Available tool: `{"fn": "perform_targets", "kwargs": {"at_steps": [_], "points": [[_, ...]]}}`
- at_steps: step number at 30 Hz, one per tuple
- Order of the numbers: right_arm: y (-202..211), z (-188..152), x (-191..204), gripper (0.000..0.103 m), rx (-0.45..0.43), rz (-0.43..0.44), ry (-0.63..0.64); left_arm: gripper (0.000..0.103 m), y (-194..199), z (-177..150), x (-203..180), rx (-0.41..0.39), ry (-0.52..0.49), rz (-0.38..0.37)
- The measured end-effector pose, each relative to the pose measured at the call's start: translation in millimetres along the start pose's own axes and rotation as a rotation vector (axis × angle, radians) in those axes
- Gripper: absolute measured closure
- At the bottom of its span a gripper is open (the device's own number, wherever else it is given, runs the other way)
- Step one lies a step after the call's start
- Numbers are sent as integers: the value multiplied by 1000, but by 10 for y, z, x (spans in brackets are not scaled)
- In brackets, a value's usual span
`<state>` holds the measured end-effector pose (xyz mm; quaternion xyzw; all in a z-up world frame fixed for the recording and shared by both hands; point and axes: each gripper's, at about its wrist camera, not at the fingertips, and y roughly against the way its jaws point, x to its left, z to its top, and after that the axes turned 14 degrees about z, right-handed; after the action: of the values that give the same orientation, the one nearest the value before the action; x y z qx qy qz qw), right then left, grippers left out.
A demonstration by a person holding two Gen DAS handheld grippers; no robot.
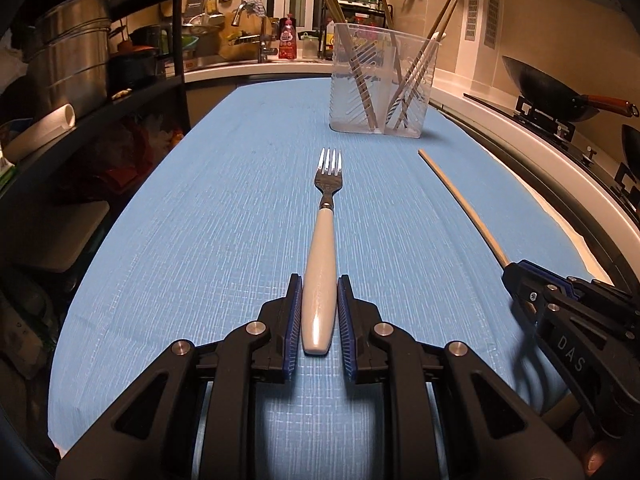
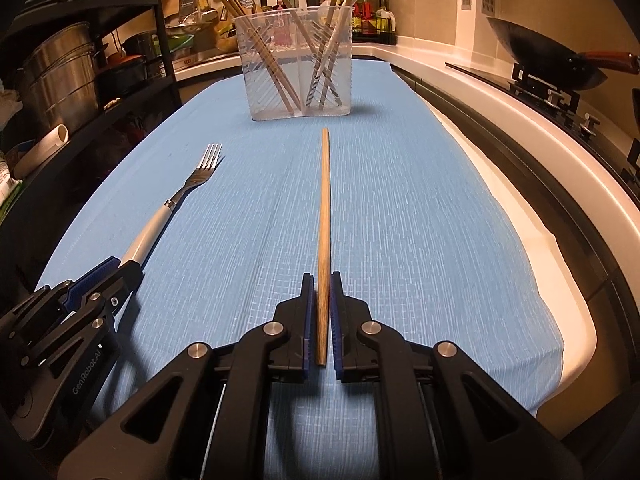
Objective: Organize utensils
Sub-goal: 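Hold the chopstick and fork clamped in the tools against the cloth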
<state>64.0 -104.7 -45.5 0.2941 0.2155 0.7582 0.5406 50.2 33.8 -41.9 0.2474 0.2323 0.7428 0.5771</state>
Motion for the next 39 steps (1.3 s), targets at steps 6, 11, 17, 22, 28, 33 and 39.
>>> {"fn": "perform_targets", "kwargs": {"at_steps": [6,11,17,22,28,33,39], "points": [[-9,-3,11,94,-5,-5,4,84,9,-14,7,-3,1,-3],[-25,-15,37,94,-18,-18,24,84,16,-23,-3,-11,-10,8],[-30,-29,61,96,-40,-35,44,85,24,-31,-6,-17,-13,8],[-20,-36,44,97,-48,-38,43,85,27,-25,-1,-17,-14,2],[24,-26,-30,97,-59,-42,14,85,50,-5,26,-20,-3,-4],[61,-53,-26,97,-65,-39,15,85,92,-24,54,-23,5,-5],[175,-56,-12,97,-87,-32,29,85,198,-32,72,-47,11,-3]]}}
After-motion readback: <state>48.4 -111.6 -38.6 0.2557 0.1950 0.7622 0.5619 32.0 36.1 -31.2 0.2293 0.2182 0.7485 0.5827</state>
